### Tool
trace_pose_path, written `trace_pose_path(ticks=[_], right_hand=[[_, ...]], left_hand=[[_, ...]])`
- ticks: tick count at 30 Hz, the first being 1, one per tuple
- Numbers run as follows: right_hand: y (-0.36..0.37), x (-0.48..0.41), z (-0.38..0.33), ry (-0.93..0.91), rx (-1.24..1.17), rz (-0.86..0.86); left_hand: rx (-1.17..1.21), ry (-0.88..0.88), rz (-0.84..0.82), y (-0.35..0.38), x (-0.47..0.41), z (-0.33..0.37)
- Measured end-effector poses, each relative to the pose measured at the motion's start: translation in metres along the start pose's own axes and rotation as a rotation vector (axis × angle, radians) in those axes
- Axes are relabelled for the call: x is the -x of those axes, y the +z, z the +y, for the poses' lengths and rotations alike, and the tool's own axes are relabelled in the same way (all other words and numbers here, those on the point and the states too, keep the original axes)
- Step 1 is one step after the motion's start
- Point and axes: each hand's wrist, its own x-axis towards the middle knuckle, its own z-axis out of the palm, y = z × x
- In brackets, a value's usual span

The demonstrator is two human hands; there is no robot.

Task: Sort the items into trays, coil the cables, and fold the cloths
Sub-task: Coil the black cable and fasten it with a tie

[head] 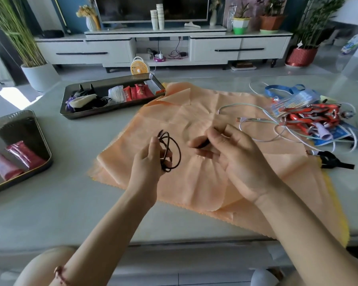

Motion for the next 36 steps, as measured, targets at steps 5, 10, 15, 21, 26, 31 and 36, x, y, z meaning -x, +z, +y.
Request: trace_pose_path(ticks=[5, 10, 15, 21, 26, 31, 36], right_hand=[[0.001, -0.009, 0.01, 0.269, 0.253, 0.207], [0.02, -0.008, 0.025, 0.465, 0.274, 0.105], [0.035, 0.0, 0.024, 0.248, 0.394, 0.046], [0.043, 0.003, 0.028, 0.104, 0.294, 0.069], [0.035, -0.003, 0.03, 0.19, 0.054, 0.074], [0.015, -0.013, 0.026, 0.149, 0.53, 0.07], [-0.001, -0.014, 0.008, 0.159, 0.855, -0.155]], left_hand=[[0.462, -0.285, -0.344, -0.003, 0.005, 0.009], [0.4, -0.23, -0.318, 0.001, 0.01, 0.008], [-0.238, 0.275, 0.063, 0.004, 0.016, -0.007], [-0.368, 0.398, 0.193, 0.005, 0.013, -0.012], [0.015, 0.109, 0.027, 0.009, 0.014, -0.008], [-0.113, 0.022, -0.113, -0.004, 0.01, -0.002], [-0.364, 0.443, 0.137, -0.018, 0.004, 0.007]])
